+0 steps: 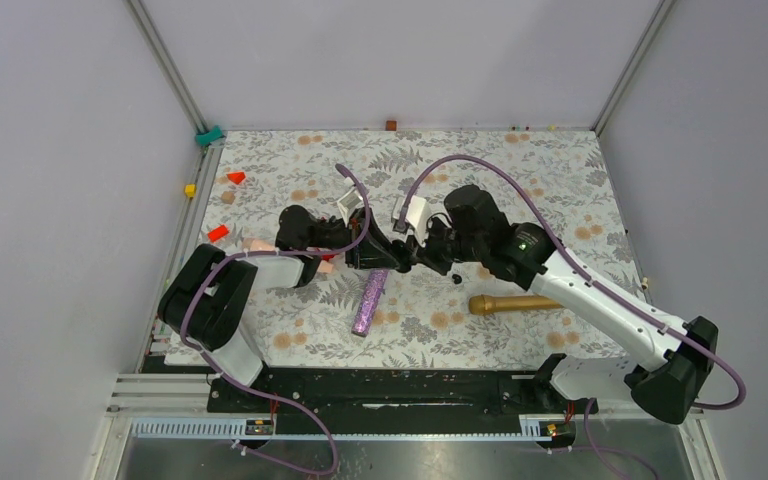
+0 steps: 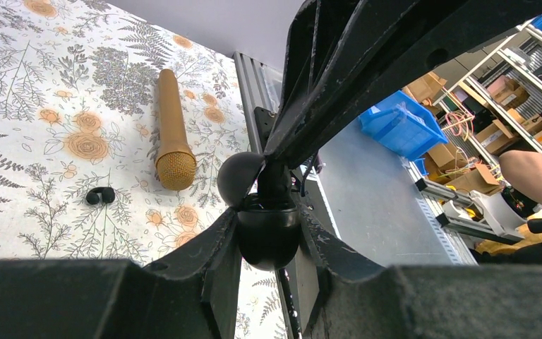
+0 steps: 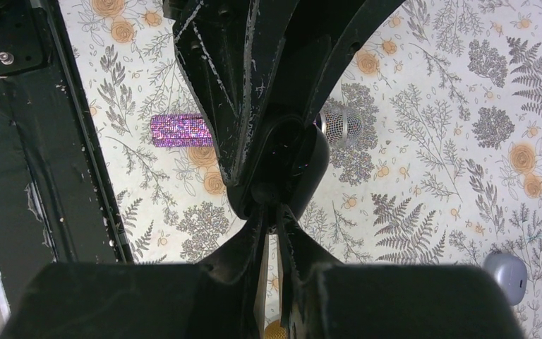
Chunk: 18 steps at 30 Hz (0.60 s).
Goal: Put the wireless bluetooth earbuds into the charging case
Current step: Place the earbud in the charging case.
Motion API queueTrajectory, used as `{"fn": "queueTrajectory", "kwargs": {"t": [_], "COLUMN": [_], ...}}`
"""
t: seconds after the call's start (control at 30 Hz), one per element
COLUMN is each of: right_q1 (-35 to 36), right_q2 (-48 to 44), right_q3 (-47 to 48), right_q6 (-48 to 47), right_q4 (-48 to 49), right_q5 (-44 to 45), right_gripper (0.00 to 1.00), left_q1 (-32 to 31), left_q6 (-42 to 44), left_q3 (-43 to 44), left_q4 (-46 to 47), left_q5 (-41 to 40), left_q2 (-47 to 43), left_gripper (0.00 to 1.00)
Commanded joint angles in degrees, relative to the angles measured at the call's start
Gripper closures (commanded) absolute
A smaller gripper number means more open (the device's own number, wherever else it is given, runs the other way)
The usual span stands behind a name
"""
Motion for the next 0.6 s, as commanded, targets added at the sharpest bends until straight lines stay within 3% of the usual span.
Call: {"fn": "queueTrajectory", "kwargs": {"t": [0.0,0.57], "right_q1": [1.92,2.39], "right_q2": [2.13,5.20], "right_q3": [1.93,5.93], "right_q6": [0.58,9.78], "right_q4": [-3.69,-4.59], "right_q5": [-5.68,3.53], "right_gripper": [0.90,0.87], "left_q1": [-0.53,-0.48], "left_q6": [1.32,7.81], "left_q3": [0.68,-1.94], "left_q4": [5.91,5.61], "left_q5": [-3.66,-4.28], "left_q2": [-3.43,-7.87], "left_gripper": [0.96,0.92]}}
